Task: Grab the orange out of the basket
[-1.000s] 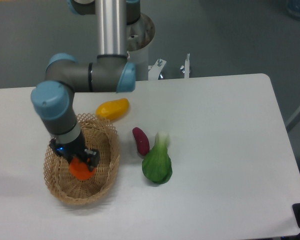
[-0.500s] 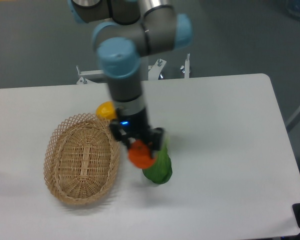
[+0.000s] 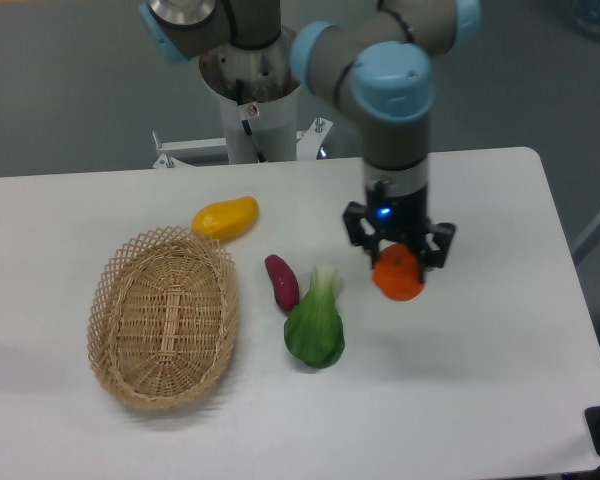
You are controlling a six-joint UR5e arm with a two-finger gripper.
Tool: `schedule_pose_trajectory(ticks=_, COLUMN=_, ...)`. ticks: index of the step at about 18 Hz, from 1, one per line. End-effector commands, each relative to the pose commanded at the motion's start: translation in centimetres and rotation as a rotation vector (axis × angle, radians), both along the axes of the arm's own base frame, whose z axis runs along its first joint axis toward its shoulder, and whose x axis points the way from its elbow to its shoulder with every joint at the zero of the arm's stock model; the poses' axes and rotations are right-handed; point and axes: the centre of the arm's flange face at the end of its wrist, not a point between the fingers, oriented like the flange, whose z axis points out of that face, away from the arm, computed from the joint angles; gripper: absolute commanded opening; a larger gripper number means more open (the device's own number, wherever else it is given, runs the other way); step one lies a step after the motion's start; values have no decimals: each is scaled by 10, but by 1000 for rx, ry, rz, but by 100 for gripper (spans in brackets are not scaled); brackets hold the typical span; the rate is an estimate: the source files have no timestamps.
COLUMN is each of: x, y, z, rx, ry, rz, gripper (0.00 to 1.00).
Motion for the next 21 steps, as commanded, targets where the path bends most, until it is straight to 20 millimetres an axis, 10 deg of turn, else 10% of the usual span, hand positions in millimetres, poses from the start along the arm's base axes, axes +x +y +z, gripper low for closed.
schedule_pose_trajectory(ticks=21, x=-11, y=-15, z=-12, rx=-3, ry=-12, rz=31, gripper=61)
